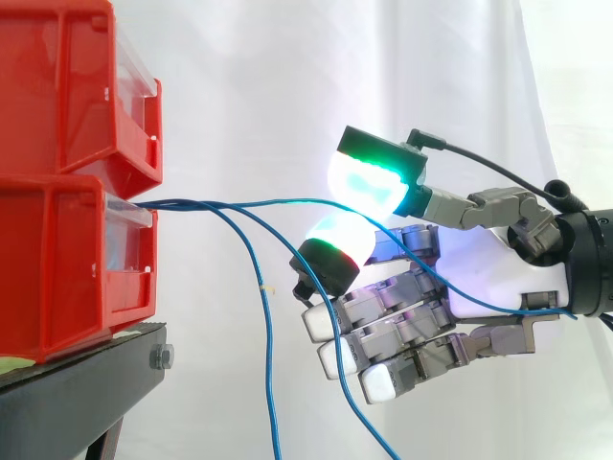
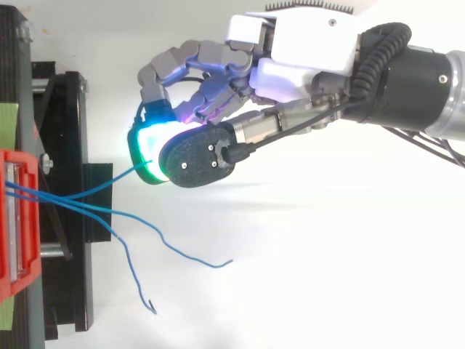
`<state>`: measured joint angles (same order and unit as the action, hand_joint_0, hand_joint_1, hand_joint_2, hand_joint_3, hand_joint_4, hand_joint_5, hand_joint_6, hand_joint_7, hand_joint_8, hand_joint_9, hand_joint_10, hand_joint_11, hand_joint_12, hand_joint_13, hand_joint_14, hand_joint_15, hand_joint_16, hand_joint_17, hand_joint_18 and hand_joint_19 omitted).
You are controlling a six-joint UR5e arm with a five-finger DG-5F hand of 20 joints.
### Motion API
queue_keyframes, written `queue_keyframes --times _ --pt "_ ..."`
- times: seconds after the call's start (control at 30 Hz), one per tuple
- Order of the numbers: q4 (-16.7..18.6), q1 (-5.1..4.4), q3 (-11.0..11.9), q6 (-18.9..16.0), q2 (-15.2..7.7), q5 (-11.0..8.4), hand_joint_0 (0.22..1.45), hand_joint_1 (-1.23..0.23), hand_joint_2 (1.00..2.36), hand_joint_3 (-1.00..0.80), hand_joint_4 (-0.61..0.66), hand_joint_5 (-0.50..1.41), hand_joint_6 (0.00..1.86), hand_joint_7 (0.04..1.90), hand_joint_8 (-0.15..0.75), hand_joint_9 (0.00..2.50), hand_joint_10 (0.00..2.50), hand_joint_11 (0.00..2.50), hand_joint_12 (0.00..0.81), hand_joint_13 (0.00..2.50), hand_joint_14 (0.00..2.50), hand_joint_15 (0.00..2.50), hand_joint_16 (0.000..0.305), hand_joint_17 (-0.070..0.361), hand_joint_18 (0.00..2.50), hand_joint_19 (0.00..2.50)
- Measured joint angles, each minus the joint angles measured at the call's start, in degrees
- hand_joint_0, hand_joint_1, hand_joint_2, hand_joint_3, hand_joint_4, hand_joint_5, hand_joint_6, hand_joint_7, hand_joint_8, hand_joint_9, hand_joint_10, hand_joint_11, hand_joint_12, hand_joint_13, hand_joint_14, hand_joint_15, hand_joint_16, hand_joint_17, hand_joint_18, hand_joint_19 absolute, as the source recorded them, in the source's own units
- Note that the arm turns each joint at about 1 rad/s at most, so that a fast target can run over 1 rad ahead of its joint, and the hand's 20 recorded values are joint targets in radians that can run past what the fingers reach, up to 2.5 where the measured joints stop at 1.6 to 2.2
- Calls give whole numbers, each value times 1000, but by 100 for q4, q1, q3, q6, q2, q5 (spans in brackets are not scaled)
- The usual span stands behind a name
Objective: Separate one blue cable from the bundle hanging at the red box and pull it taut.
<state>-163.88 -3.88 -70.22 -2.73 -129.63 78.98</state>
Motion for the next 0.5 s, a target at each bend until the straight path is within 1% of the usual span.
queue_keyframes --times 0.2,0.3,0.37,0.5 --pt "1 -6 2 1 0 1 769 -808 1001 -485 6 -231 838 1278 196 777 12 379 290 829 10 246 33 74 726 354" --pt "-1 -8 2 -4 1 -3 749 -800 1007 -417 15 -233 830 1270 190 777 12 336 274 825 8 207 31 69 711 331" --pt "-2 -13 3 -6 3 -4 738 -790 1011 -357 28 -229 817 1203 194 781 10 320 268 814 8 190 29 66 690 315" --pt "-3 -14 2 -8 0 -4 752 -765 1017 -247 54 -224 800 1153 194 792 10 324 259 797 7 182 27 60 651 309"
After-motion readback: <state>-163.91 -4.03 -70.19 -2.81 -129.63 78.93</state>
